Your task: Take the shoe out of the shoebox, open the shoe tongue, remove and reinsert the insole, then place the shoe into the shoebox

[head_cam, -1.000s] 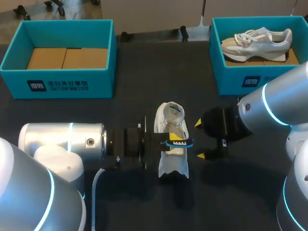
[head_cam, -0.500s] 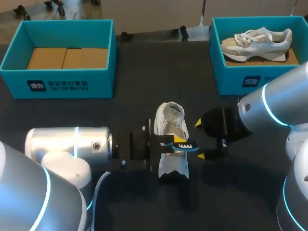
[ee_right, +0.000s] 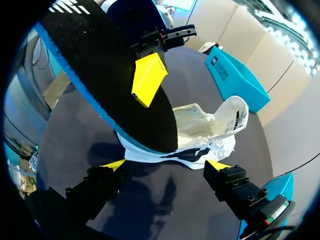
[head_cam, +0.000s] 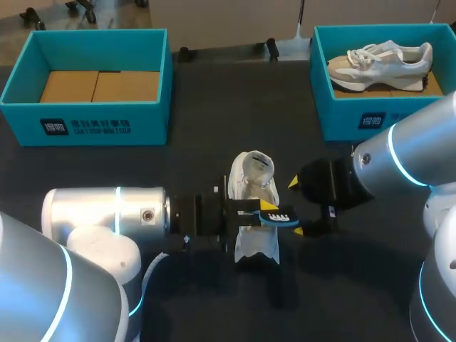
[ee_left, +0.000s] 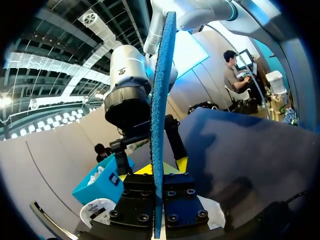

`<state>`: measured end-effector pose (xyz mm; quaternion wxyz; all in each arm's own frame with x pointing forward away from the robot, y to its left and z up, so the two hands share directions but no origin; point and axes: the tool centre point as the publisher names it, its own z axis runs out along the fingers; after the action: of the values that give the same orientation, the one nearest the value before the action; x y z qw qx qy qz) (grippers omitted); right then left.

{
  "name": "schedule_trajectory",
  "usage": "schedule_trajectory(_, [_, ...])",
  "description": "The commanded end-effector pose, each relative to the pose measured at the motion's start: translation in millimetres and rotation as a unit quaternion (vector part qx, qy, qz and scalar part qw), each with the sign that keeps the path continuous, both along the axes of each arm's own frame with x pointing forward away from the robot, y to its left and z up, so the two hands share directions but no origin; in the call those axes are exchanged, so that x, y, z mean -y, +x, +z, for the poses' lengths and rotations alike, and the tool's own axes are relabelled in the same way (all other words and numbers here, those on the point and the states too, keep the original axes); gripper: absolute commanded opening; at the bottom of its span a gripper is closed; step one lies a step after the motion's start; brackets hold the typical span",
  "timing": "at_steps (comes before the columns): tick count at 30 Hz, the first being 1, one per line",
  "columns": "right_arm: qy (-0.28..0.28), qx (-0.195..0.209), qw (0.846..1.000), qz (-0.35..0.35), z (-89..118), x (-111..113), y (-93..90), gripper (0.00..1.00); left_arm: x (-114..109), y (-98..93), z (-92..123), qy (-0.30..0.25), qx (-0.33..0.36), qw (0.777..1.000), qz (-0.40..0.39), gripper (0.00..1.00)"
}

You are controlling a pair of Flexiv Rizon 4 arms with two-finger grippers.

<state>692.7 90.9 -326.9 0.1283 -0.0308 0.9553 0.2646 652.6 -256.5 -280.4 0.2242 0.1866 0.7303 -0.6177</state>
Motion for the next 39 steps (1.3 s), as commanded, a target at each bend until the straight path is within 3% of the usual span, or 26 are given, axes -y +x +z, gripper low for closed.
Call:
schedule_trajectory(1, [0.001,0.001,1.0,0.0,0,0,-0.8,1.0,-2,1.2,-1,0.003,-0.001,1.0,-0.001,0.0])
schedule_trajectory(18, [0.001,0.001,1.0,0.0,0,0,-0.8,1.0,-16,5.1,-13,0.008,0.005,1.0,-0.008,0.0])
schedule_trajectory(39, [0.001,0.001,1.0,0.0,0,0,-0.8,1.0,-13,20.2,-34,0.018,0.04,0.999,-0.016,0.0])
